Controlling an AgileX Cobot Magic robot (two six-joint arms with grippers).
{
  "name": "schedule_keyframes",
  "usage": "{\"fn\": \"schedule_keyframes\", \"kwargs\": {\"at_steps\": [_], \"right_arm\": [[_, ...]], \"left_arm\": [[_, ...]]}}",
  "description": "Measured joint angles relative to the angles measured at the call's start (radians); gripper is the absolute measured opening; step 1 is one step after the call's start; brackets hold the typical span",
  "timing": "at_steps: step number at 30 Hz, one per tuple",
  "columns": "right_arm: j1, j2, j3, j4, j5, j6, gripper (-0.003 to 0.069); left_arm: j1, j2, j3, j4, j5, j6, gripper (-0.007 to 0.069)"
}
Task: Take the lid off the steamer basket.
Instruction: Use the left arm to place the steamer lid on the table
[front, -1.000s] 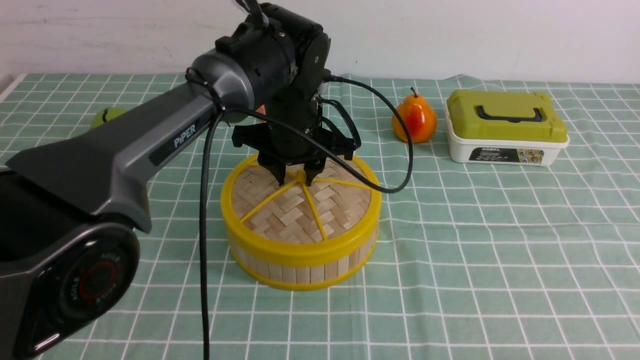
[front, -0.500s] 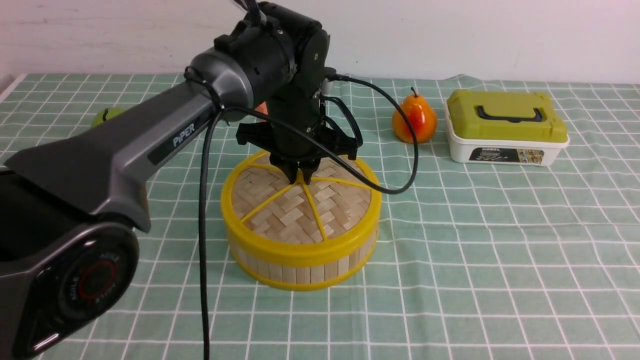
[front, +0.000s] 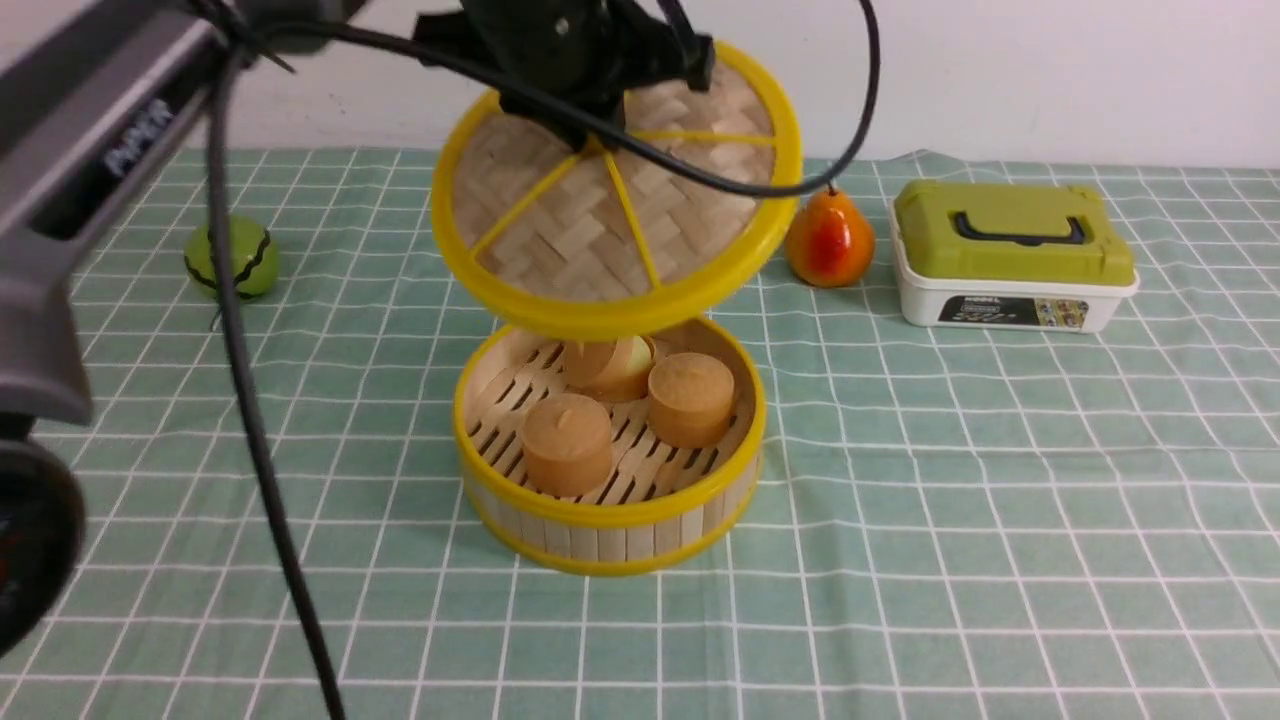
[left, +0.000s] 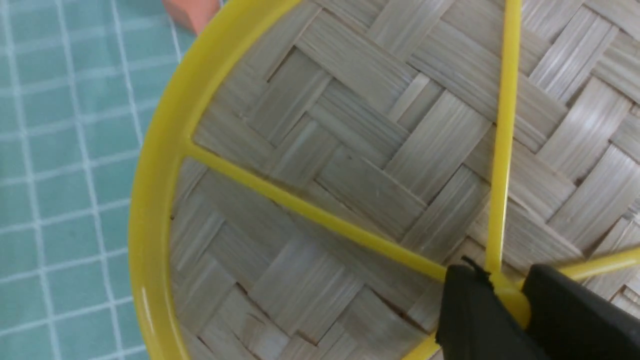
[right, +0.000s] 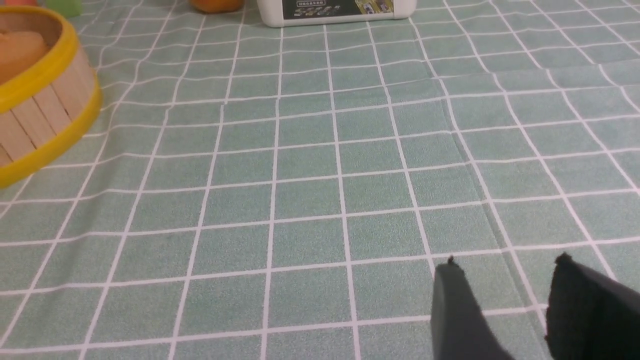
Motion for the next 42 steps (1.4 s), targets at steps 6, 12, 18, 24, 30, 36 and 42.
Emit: {"fn": "schedule_keyframes", "kwargs": {"at_steps": [6, 12, 18, 24, 30, 36, 42], "right_arm": [[0.000, 0.000, 0.000, 0.000, 0.000, 0.000, 0.0241], [0.000, 0.000, 0.000, 0.000, 0.000, 0.000, 0.0241], [0.000, 0.000, 0.000, 0.000, 0.000, 0.000, 0.0241], [0.000, 0.000, 0.000, 0.000, 0.000, 0.000, 0.0241], [0.000, 0.000, 0.000, 0.000, 0.000, 0.000, 0.0241], [0.000, 0.000, 0.000, 0.000, 0.000, 0.000, 0.0241], [0.000, 0.000, 0.000, 0.000, 0.000, 0.000, 0.0241]], "left_arm": [[0.083, -0.140, 0.134, 0.001, 0.000, 0.013, 0.0106], [0.236, -0.324, 0.526, 0.007, 0.000, -0.014, 0.0106], [0.356, -0.363, 0.914, 0.018, -0.037, -0.095, 0.0106], [0.389, -0.300, 1.081, 0.034, -0.172, -0.145, 0.0106], [0.389, -0.229, 1.083, 0.040, -0.350, -0.149, 0.0106], [0.389, -0.199, 1.084, 0.035, -0.469, -0.154, 0.0106], [0.389, -0.199, 1.084, 0.024, -0.494, -0.174, 0.0164]]}}
